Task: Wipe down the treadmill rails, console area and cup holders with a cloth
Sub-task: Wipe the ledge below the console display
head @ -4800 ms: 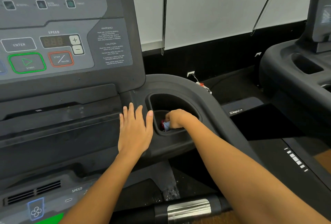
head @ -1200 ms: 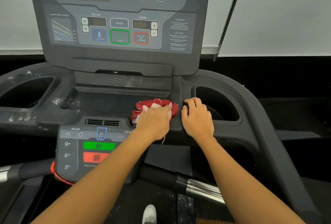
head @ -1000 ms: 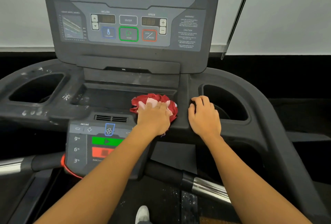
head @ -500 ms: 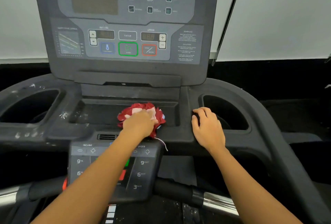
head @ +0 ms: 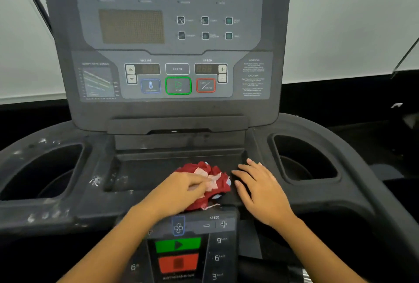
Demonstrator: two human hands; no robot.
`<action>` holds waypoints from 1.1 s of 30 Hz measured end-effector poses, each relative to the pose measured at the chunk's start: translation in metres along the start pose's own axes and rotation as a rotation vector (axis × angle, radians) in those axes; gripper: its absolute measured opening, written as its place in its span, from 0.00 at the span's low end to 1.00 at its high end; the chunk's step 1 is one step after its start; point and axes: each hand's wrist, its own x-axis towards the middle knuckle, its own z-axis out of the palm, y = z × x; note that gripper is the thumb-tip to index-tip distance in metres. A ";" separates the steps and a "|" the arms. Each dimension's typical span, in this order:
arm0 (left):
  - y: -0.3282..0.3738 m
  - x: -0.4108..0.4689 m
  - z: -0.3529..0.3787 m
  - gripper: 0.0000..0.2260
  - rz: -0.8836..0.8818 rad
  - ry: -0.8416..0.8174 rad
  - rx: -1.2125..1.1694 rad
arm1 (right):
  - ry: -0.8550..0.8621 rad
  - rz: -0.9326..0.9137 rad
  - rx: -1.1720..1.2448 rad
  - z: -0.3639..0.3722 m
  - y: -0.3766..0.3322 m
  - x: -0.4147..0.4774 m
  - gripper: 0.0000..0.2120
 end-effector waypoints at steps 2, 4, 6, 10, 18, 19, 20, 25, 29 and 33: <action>-0.019 -0.006 -0.015 0.13 0.012 -0.054 0.014 | -0.015 0.021 0.012 -0.001 0.000 0.000 0.20; -0.039 -0.007 -0.030 0.13 0.007 -0.103 0.063 | -0.015 0.040 0.011 -0.002 -0.003 0.001 0.20; -0.051 -0.004 -0.040 0.15 0.027 -0.154 0.123 | -0.007 0.051 0.008 -0.002 -0.007 0.002 0.19; -0.037 0.013 -0.035 0.17 0.112 -0.182 0.195 | 0.005 0.066 -0.008 -0.003 -0.011 0.002 0.19; -0.028 0.013 -0.032 0.14 0.122 -0.106 0.109 | -0.064 0.075 -0.017 -0.005 -0.014 0.005 0.23; -0.033 0.007 -0.037 0.14 0.109 -0.103 0.115 | -0.075 0.078 -0.011 -0.006 -0.014 0.005 0.23; -0.039 0.001 -0.042 0.14 0.093 -0.097 0.125 | -0.080 0.083 0.001 -0.006 -0.014 0.006 0.24; -0.049 -0.009 -0.054 0.09 -0.018 -0.017 0.323 | -0.011 0.160 0.018 -0.001 -0.024 0.013 0.22; -0.032 0.017 -0.039 0.14 0.220 0.338 0.342 | 0.010 0.175 0.014 0.001 -0.022 0.013 0.20; -0.021 0.055 -0.025 0.09 0.538 0.465 0.511 | 0.023 0.173 0.015 0.003 -0.021 0.013 0.18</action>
